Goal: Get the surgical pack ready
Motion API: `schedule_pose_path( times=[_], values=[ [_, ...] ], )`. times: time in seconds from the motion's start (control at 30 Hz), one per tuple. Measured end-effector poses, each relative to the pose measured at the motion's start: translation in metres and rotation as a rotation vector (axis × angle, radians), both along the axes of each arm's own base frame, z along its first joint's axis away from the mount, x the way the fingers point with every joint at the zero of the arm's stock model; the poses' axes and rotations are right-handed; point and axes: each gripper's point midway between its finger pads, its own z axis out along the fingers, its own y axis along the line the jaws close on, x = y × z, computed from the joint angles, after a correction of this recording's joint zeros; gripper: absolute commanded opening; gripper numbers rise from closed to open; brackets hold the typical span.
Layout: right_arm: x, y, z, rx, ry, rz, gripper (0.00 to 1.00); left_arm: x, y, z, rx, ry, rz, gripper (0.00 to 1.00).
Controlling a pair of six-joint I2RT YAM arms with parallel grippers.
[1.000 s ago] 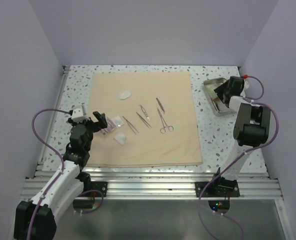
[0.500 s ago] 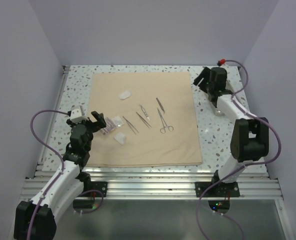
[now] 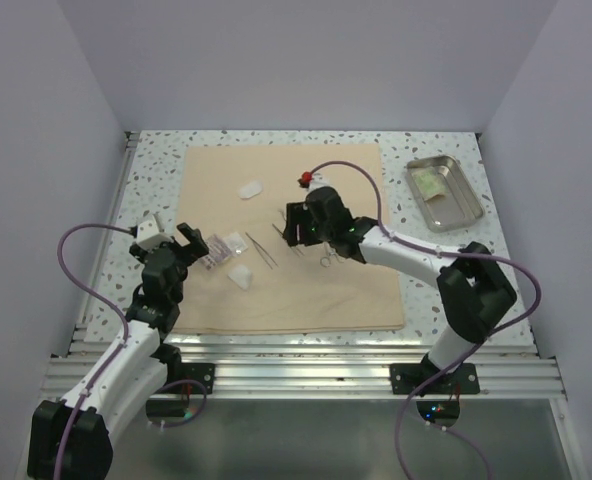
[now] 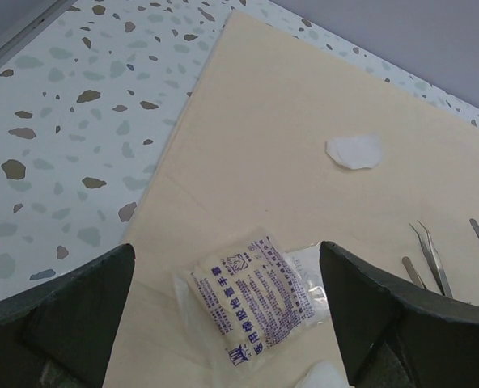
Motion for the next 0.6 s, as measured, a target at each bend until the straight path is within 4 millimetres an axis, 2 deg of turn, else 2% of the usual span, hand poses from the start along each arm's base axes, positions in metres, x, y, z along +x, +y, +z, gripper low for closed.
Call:
schedule_pose_path(
  times=[0.17, 0.23, 0.37, 0.6],
  values=[
    [-0.058, 0.069, -0.022, -0.06, 0.035, 0.186, 0.59, 0.0, -0.005, 0.0, -0.005, 0.001, -0.027, 1.0],
    [-0.071, 0.084, -0.033, -0.082, 0.053, 0.225, 0.59, 0.002, -0.011, 0.001, -0.005, -0.005, -0.068, 1.0],
    [-0.085, 0.101, -0.053, -0.127, 0.082, 0.247, 0.59, 0.002, -0.016, 0.004, -0.004, -0.014, -0.094, 1.0],
    [-0.088, 0.125, -0.073, -0.156, 0.104, 0.245, 0.58, 0.001, -0.013, 0.009, -0.012, -0.034, -0.076, 1.0]
  ],
)
